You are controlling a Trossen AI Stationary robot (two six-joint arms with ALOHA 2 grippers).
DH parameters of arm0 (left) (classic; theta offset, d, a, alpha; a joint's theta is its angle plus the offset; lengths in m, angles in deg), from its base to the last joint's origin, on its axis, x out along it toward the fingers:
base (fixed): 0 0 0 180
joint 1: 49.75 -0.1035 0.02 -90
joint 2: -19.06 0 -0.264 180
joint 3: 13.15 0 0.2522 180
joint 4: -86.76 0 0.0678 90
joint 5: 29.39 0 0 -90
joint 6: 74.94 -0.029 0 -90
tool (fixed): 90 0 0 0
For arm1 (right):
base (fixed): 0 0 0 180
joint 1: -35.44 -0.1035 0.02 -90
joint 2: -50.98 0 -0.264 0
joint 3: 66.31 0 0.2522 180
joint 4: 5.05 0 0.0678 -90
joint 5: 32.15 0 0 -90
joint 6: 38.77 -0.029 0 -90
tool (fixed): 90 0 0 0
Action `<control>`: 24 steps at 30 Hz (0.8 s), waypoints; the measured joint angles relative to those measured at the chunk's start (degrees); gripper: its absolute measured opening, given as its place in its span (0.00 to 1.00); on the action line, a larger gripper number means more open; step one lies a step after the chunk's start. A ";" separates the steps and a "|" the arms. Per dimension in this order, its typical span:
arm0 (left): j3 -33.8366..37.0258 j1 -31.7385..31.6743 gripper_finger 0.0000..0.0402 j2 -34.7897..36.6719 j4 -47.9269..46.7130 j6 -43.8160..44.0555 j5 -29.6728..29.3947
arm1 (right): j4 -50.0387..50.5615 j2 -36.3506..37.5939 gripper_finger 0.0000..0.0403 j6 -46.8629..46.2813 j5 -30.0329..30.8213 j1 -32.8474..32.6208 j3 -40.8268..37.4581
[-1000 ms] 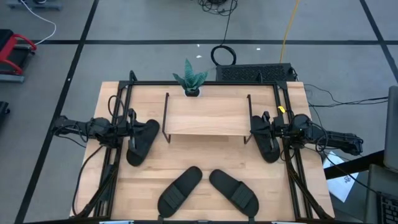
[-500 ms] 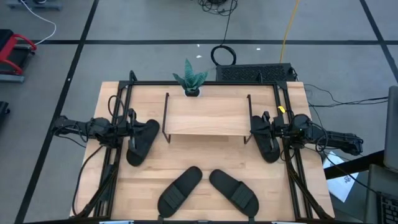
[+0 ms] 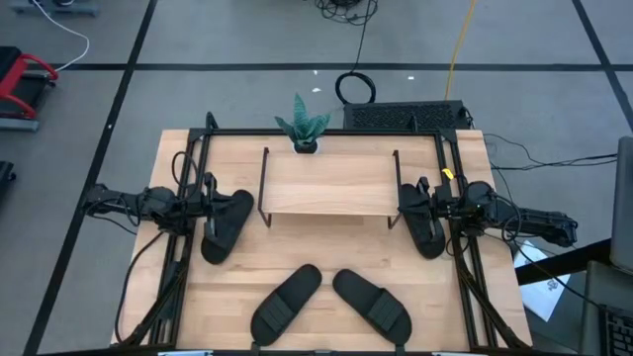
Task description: Pick and place slides into the shelf
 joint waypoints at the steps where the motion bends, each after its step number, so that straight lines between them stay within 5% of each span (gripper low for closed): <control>1: 0.01 0.01 0.00 0.00 0.01 0.00 0.00 | 0.00 0.01 0.00 0.00 0.00 0.00 0.00; 24: 0.01 -0.01 0.00 -0.01 0.00 0.00 0.00 | -0.59 0.01 0.00 1.71 0.04 0.00 0.00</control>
